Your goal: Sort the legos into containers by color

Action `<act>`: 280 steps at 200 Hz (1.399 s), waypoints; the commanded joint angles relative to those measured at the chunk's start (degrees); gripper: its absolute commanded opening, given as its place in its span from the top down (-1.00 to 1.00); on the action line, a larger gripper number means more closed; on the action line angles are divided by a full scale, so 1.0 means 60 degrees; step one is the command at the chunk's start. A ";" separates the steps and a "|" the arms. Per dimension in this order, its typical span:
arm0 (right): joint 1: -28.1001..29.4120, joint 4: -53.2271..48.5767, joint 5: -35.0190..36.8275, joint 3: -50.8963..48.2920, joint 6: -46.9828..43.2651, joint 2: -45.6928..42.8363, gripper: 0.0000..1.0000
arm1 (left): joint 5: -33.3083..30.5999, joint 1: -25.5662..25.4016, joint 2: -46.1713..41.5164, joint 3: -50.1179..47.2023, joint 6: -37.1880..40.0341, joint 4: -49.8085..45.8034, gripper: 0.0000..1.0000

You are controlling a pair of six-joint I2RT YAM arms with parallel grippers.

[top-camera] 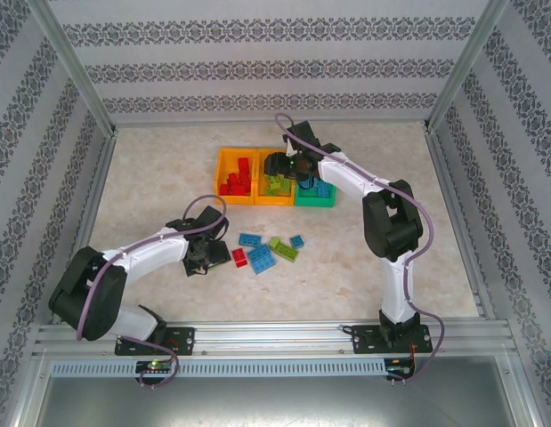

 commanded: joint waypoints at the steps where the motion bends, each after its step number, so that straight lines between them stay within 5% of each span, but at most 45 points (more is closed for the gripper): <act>1: -0.0080 -0.0172 0.0235 -0.0168 0.0065 -0.0341 -0.39 | -0.0624 0.0055 -0.0463 -0.0264 0.0082 -0.0904 -0.54; 87: 0.0007 -0.0121 0.0248 -0.0195 0.0054 -0.0350 -0.39 | -0.0197 0.0041 -0.1685 -0.0249 -0.0374 -0.0407 -0.62; 280: -0.0080 0.0031 0.0252 -0.0481 0.0036 -0.0464 -0.41 | 0.0569 0.0027 0.0317 -0.0057 -0.0136 0.0557 -0.55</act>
